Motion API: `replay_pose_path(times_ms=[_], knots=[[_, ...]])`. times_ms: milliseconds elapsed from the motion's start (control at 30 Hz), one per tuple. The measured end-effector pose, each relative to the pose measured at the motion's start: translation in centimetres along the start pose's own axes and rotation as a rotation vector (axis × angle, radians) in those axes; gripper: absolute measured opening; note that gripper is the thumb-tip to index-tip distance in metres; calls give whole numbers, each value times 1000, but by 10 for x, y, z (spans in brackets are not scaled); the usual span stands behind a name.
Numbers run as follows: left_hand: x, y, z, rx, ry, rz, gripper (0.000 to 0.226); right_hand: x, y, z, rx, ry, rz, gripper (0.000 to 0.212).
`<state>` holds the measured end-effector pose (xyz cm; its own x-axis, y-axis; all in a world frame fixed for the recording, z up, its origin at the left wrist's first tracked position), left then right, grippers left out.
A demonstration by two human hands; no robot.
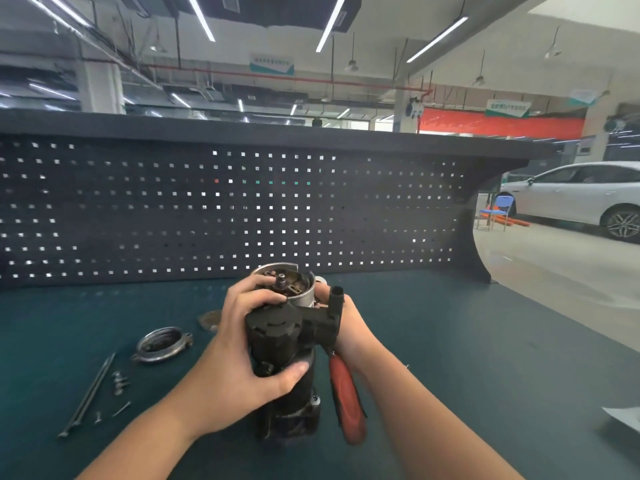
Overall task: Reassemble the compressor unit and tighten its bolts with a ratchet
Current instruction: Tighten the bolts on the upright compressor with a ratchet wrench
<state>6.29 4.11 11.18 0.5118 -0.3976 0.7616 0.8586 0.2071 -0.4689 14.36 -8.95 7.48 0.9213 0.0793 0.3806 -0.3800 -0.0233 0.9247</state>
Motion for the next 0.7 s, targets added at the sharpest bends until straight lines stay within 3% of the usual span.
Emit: replay_pose_path(times_ms=[167,267,433,500,633,700], knots=[[-4,-17,4,-36,15,20,68,-23,9,-19,137,31,-7,17],[-13,-30,8,-27,46,40,66,-40,16,-28,149,55,19,30],[-38,-55,20,7,38,76,66,-65,24,-45,146,93,19,9],[-46,-70,23,70,-6,32,66,-71,23,-48,172,91,7,5],[-56,-98,27,415,-145,-148,67,-80,33,-52,129,79,57,14],[-56,-92,31,342,-132,-87,70,-82,38,-54,84,86,40,18]])
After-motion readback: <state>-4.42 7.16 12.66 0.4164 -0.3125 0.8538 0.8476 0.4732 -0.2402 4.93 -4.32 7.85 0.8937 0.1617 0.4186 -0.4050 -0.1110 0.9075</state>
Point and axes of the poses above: each hand's wrist, its own x-axis towards the middle knuckle, its own z-axis out of the back of the hand, y = z × x, the point moved 10 cm from there along x, towards the middle knuckle, and after that the axes turned 2 degrees about -x, right-handed, at the moved point
